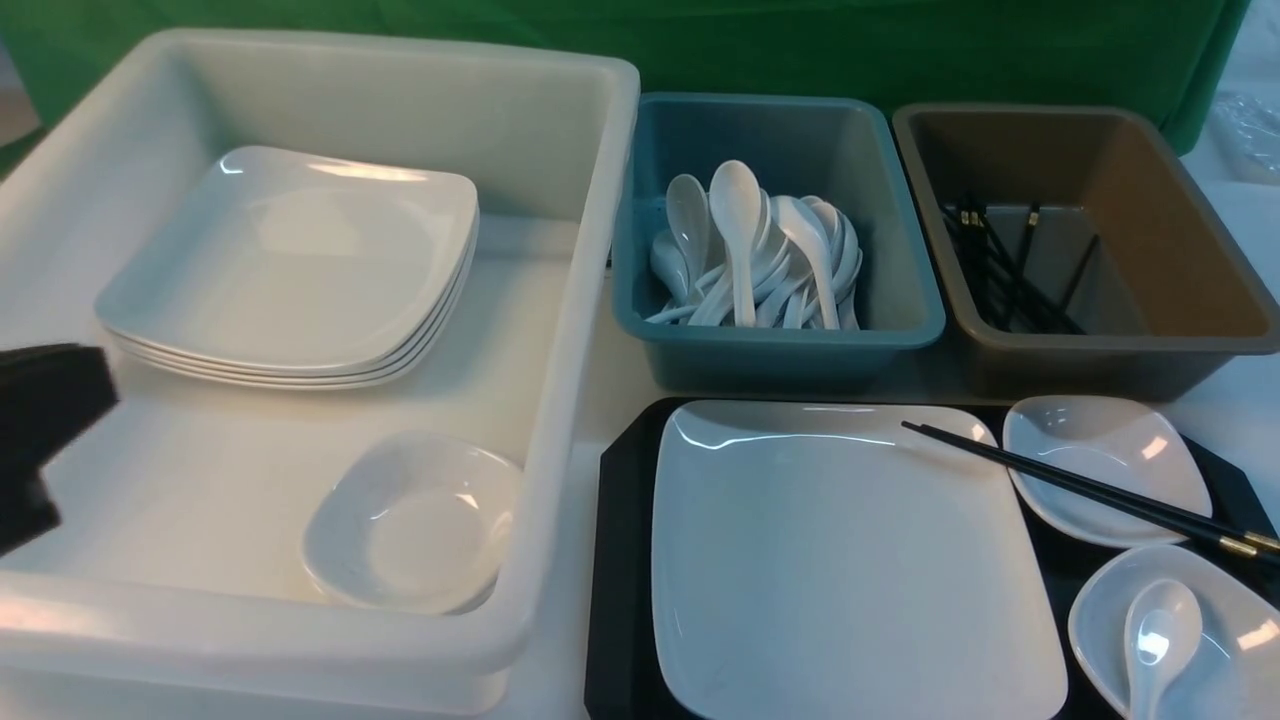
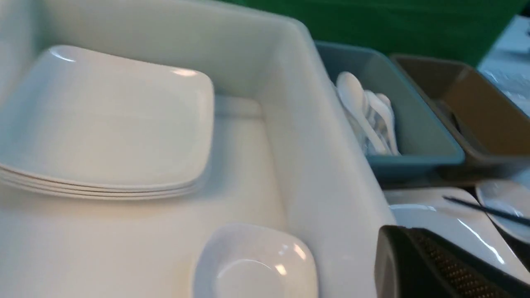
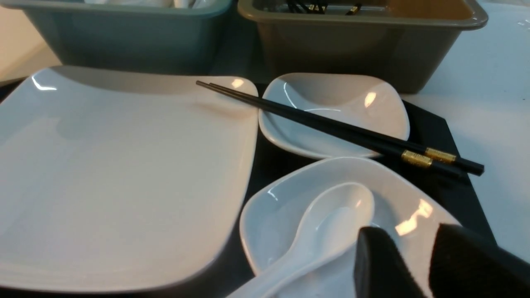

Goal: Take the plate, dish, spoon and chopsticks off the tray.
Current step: Use the right arm to grab a soup spoon from the plate

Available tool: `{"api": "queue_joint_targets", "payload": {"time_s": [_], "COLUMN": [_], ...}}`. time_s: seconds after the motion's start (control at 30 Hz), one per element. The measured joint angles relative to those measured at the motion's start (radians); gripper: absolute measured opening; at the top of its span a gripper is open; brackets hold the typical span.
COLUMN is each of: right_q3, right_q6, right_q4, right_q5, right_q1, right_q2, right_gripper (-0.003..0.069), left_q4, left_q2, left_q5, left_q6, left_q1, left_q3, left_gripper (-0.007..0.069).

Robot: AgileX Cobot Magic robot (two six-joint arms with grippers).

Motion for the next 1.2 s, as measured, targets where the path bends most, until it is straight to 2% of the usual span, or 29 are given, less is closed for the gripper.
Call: {"api": "queue_joint_targets", "payload": {"time_s": [0.1,0.13,0.2,0.3,0.5,0.6,0.67,0.83,0.93,1.0,1.17,1.2], "right_q3": [0.000,0.000,0.000,0.000,0.000,0.000,0.000,-0.001,-0.067,-0.208,-0.533,-0.543], "right_q6": [0.000,0.000,0.000,0.000,0.004,0.084,0.211,0.402,0.449,0.405,0.262,0.259], "right_q4": [0.000,0.000,0.000,0.000,0.000,0.024,0.056,0.074,0.076,0.077,0.066,0.064], "right_q5": [0.000,0.000,0.000,0.000,-0.020,-0.081,-0.168,-0.319,-0.174,-0.014,0.460,0.460], "right_q1": [0.000,0.000,0.000,0.000,0.000,0.000,0.000,0.000,0.019,0.055,0.139,0.139], "right_q2": [0.000,0.000,0.000,0.000,0.000,0.000,0.000,0.000,0.039,0.162,0.568,0.586], "right_gripper": [0.0239,0.0239,0.0239,0.0239,0.0239,0.0239,0.0239,0.0234,0.0192,0.0162,0.0157,0.0158], "left_q4": [0.036,0.039,0.060,0.067,0.068,0.069,0.071,0.072,0.072,0.072,0.072,0.072], "left_q2": [0.076,0.076,0.134,0.172,0.174,0.159,0.128,0.025,-0.036,-0.072,-0.087,-0.087], "left_q5": [-0.011,-0.013,-0.039,-0.064,-0.115,-0.112,-0.100,-0.093,-0.090,-0.091,-0.089,-0.089], "left_q6": [0.008,0.008,0.014,0.015,0.032,0.045,0.049,0.068,0.083,0.088,0.108,0.108], "left_q1": [-0.112,-0.120,-0.217,-0.292,-0.329,-0.330,-0.330,-0.330,-0.330,-0.330,-0.330,-0.330], "left_q3": [-0.014,-0.015,-0.015,-0.015,-0.015,-0.015,-0.015,-0.015,-0.015,-0.015,-0.016,-0.016], "left_gripper": [0.0010,0.0010,0.0010,0.0010,0.0010,0.0010,0.0010,0.0010,0.0010,0.0010,0.0010,0.0010]}}
